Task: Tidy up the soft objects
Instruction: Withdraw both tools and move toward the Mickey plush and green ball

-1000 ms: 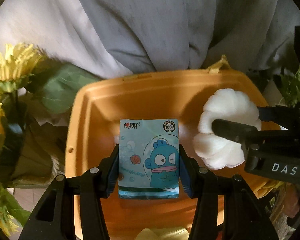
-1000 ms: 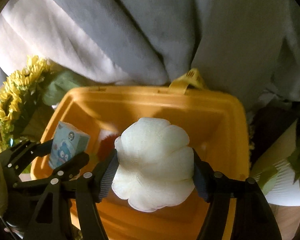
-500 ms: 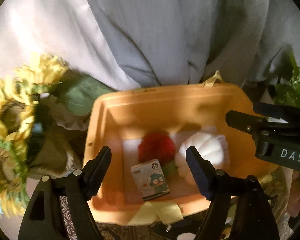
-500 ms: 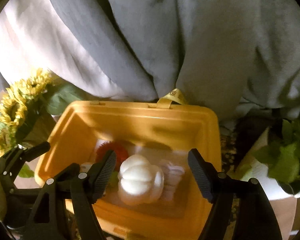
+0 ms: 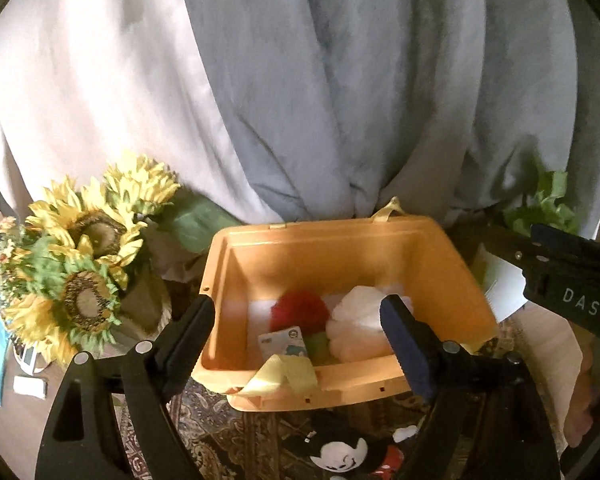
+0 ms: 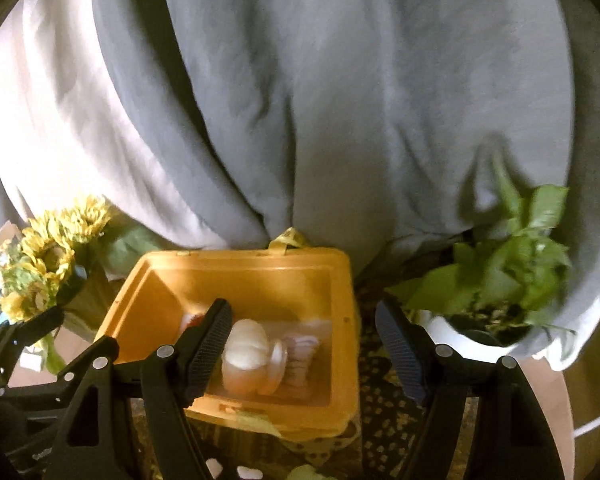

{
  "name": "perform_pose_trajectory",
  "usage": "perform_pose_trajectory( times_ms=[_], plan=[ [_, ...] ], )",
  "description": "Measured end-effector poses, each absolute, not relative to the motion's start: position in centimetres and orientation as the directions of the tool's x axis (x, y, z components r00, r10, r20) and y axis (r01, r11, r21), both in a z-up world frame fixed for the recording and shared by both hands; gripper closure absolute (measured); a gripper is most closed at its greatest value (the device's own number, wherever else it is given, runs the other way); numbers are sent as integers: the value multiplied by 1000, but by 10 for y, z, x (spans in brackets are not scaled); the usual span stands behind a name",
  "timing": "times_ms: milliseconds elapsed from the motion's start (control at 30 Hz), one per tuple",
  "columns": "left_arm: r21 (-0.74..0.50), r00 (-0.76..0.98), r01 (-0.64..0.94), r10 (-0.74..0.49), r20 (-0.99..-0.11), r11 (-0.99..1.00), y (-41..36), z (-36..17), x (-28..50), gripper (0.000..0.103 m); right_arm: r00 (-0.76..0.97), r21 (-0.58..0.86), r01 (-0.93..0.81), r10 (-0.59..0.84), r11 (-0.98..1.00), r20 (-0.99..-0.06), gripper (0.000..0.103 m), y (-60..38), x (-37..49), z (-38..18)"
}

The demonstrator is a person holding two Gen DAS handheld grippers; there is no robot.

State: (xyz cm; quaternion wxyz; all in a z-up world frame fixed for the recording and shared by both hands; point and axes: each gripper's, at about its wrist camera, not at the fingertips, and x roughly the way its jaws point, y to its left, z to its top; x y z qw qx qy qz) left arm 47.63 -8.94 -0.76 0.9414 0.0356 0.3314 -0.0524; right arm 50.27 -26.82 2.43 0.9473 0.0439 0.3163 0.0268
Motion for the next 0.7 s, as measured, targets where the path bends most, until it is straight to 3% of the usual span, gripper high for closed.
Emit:
perform_pose_trajectory(
  times_ms=[267,333,700],
  plan=[
    [55,822,70,-26,-569,996,-94,-3,438,10,859,45,32,-4,998,-511,28,-276,453,38],
    [50,823,64,-24,-567,997,-95,-5,428,9,871,33,55,-31,998,-491,23,-279,440,40],
    [-4,776,61,-50,-629,998,-93,-32,400,9,867,28,120,-90,992,-491,21,-284,397,19]
  ],
)
